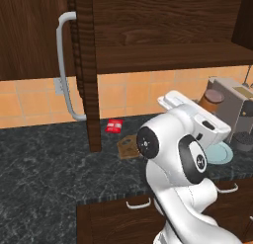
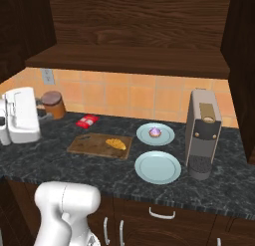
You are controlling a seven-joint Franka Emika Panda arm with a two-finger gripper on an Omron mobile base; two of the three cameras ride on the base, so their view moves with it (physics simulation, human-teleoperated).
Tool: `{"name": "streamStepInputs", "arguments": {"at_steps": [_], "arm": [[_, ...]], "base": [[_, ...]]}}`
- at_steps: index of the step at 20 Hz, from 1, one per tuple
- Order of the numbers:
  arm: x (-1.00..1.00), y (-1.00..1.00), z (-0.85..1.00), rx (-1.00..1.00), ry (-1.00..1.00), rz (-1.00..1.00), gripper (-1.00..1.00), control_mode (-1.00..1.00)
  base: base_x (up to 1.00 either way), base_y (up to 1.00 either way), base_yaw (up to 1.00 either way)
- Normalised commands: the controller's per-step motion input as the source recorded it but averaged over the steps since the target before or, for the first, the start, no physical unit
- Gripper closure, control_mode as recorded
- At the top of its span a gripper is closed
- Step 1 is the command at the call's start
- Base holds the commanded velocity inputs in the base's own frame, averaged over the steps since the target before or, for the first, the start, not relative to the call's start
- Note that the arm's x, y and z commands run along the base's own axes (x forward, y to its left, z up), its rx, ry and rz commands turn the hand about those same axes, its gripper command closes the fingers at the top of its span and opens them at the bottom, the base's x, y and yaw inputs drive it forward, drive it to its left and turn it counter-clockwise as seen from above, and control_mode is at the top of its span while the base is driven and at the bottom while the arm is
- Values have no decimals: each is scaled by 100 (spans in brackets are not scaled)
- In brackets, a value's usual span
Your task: From the different types of pastries on the counter, select a croissant and place it on the cutting board. Then retrieve a jar of jam from the cabinet and place it alongside the croissant on the cutting board.
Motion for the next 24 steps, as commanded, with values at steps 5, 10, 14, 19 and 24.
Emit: {"name": "streamStepInputs", "arguments": {"at_steps": [5, 10, 14, 19, 24], "arm": [[33, -37, -100, -2, -11, 3, 100, -100], [25, 11, -100, -10, 6, 4, 100, -100], [41, 21, -100, -20, 1, 11, 100, -100], [80, -10, -95, -4, 7, 3, 100, -100], [30, 6, -52, -5, 18, 0, 100, -100]], "base": [[0, 0, 0], [0, 0, 0], [0, 0, 0], [0, 0, 0], [0, 0, 0]]}}
